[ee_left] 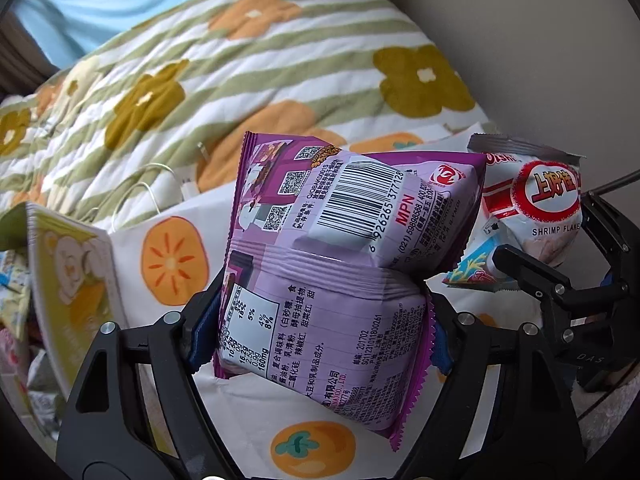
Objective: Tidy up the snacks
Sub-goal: 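Grasp the purple bag with the left tool while the right tool grasps the red-and-white Shrimp Flakes bag, then carry both bags over the box and open both tools to drop them inside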
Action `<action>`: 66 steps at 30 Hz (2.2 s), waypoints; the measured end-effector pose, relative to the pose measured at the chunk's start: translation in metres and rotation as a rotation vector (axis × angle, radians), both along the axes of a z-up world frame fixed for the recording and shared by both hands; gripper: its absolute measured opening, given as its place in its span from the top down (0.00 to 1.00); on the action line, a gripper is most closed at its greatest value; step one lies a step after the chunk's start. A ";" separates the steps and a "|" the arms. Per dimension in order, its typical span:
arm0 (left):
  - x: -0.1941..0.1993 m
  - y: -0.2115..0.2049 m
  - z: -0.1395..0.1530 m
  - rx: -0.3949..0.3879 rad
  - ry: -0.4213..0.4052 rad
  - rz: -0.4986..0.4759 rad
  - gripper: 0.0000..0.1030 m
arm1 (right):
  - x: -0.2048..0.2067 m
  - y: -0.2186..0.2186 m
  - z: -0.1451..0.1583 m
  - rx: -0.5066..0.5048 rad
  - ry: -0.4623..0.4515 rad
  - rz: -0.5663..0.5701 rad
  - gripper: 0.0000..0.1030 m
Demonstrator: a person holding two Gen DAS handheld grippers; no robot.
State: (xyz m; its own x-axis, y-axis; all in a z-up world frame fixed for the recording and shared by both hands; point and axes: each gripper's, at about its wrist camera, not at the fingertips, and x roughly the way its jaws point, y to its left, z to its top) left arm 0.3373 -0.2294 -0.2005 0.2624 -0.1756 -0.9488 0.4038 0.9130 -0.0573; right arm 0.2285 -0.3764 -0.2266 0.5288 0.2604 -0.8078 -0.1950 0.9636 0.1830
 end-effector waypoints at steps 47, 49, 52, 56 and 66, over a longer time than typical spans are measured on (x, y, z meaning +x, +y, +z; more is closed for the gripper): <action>-0.076 0.399 0.091 -0.061 -0.132 0.233 0.23 | -0.075 0.331 0.119 0.100 -0.124 0.129 0.30; -0.073 0.397 0.088 -0.064 -0.118 0.244 0.21 | -0.074 0.331 0.117 0.108 -0.121 0.131 0.30; -0.070 0.399 0.087 -0.105 -0.124 0.254 0.07 | -0.073 0.330 0.115 0.117 -0.118 0.132 0.30; -0.074 0.406 0.090 -0.128 -0.136 0.285 0.00 | -0.072 0.328 0.112 0.110 -0.109 0.140 0.30; -0.098 0.442 0.088 -0.134 -0.144 0.387 0.00 | -0.070 0.352 0.105 0.110 -0.087 0.216 0.30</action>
